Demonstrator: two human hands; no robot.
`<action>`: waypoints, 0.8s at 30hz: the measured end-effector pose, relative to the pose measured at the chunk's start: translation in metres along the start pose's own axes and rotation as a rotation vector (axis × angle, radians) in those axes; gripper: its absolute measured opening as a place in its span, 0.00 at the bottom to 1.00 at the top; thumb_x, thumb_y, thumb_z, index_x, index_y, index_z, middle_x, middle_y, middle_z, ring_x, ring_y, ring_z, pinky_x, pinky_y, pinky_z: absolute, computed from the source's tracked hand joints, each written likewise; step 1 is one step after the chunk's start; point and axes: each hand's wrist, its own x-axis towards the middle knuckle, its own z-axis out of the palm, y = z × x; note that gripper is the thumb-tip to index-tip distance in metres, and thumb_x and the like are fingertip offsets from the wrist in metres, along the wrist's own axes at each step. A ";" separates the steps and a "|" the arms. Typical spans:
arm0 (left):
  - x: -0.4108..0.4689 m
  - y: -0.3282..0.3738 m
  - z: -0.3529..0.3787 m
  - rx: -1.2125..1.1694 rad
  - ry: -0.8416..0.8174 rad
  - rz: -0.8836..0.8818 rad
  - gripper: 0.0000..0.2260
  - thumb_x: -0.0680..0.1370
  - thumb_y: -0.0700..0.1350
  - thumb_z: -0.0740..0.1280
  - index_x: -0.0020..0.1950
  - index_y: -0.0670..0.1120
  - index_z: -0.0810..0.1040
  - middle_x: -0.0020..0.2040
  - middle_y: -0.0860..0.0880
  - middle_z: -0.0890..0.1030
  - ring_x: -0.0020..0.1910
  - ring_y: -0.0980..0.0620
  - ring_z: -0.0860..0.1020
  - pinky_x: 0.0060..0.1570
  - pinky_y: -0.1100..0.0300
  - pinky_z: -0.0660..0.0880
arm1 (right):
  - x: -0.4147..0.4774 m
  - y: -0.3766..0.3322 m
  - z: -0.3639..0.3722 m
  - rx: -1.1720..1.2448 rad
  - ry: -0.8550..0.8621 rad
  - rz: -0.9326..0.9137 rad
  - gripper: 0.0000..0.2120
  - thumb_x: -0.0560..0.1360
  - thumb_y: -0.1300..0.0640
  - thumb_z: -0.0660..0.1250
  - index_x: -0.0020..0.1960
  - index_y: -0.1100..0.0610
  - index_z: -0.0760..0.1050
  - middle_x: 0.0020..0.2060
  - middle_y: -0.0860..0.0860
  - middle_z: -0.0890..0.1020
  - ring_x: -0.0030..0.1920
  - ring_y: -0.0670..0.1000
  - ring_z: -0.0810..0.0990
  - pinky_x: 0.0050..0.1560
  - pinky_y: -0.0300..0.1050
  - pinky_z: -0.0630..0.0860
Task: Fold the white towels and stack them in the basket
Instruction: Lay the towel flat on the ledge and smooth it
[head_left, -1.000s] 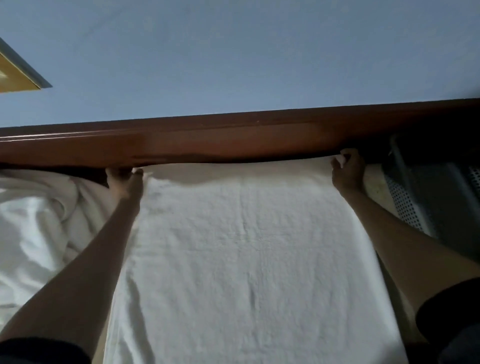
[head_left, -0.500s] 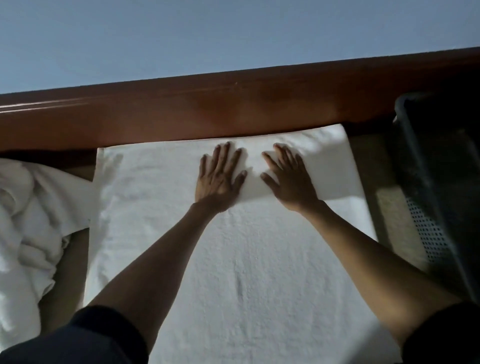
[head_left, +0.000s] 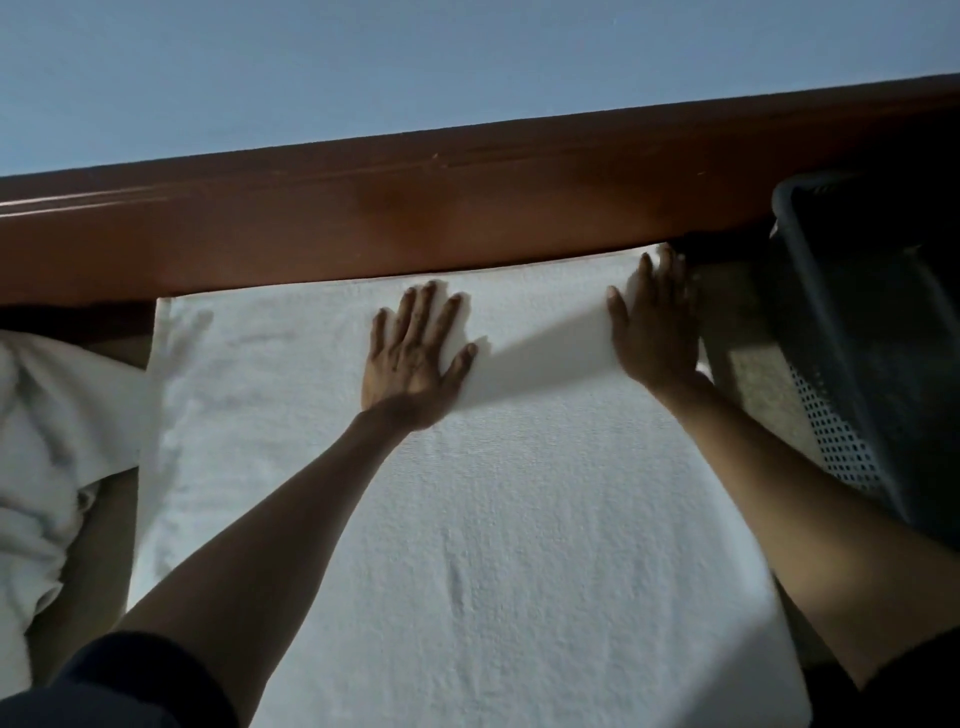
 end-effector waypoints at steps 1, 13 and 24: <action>0.001 -0.002 0.000 -0.007 -0.014 0.005 0.30 0.84 0.68 0.43 0.83 0.60 0.42 0.84 0.54 0.40 0.83 0.51 0.39 0.80 0.42 0.41 | -0.010 -0.020 0.001 0.043 0.016 -0.023 0.33 0.85 0.42 0.46 0.80 0.65 0.56 0.80 0.63 0.56 0.81 0.63 0.52 0.80 0.59 0.48; -0.076 -0.094 -0.018 -0.069 -0.043 0.003 0.27 0.86 0.61 0.48 0.83 0.61 0.43 0.84 0.54 0.42 0.83 0.50 0.41 0.80 0.43 0.43 | -0.088 -0.180 0.056 0.143 0.030 -0.227 0.25 0.85 0.47 0.52 0.79 0.55 0.65 0.80 0.61 0.59 0.80 0.61 0.56 0.78 0.60 0.56; -0.058 -0.208 -0.061 -0.024 -0.009 -0.225 0.34 0.83 0.69 0.44 0.85 0.54 0.44 0.85 0.53 0.47 0.83 0.47 0.45 0.81 0.45 0.42 | -0.086 -0.178 0.051 0.047 -0.081 -0.192 0.29 0.85 0.38 0.45 0.83 0.48 0.52 0.82 0.56 0.49 0.82 0.57 0.47 0.80 0.59 0.48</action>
